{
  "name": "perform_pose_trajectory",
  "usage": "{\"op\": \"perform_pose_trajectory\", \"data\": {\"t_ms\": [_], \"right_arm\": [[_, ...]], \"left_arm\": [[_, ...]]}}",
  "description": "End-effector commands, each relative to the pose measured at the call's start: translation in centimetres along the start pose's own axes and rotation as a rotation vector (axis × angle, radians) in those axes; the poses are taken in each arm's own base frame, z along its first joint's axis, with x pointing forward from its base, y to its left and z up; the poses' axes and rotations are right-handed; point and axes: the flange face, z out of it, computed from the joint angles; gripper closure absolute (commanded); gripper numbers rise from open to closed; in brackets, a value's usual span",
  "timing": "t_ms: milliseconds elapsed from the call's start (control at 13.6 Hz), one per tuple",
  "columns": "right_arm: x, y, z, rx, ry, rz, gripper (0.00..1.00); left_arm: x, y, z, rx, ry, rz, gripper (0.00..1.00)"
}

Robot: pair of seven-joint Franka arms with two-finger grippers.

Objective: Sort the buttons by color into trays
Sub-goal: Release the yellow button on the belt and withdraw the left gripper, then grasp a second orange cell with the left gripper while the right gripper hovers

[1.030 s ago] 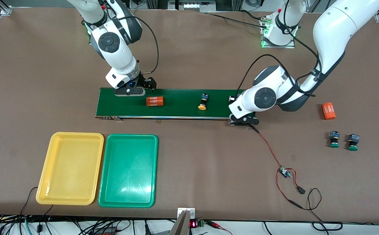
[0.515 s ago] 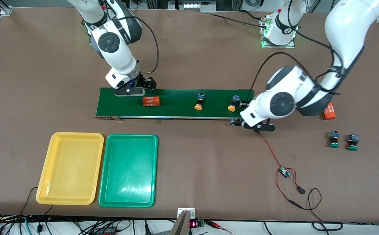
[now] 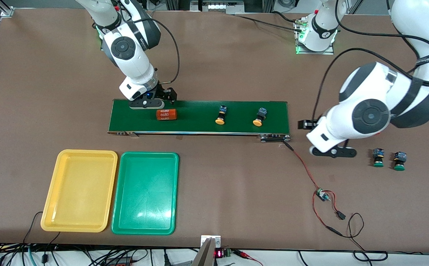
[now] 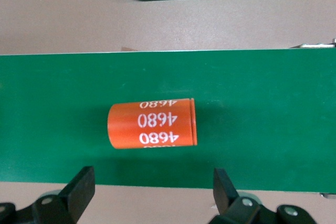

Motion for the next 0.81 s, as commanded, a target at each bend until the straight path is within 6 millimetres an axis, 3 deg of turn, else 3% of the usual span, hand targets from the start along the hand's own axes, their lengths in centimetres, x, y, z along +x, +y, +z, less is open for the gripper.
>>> {"op": "perform_pose_trajectory", "data": {"t_ms": [0,147,221,441,736], "right_arm": [[0.0,-0.1,-0.1,-0.007,0.011,0.026,0.00],[0.0,-0.1,-0.1,-0.008,0.011,0.035,0.00],[0.0,-0.1,-0.1,-0.007,0.011,0.034,0.00],[-0.2,-0.5,0.3,-0.023,0.015,0.004,0.00],[0.1,-0.9,0.3,-0.015,0.017,0.036,0.00]], "left_arm": [[0.0,-4.0,-1.3,0.061,0.033,0.083,0.00],[0.6,-8.0,-0.3,0.067,0.025,0.098,0.00],[0.8,-10.0,1.1,0.079,0.003,0.091,0.00],[0.0,-15.9,5.8,0.083,0.003,0.026,0.00],[-2.4,-21.5,13.3,0.090,-0.053,0.052,0.00]]}}
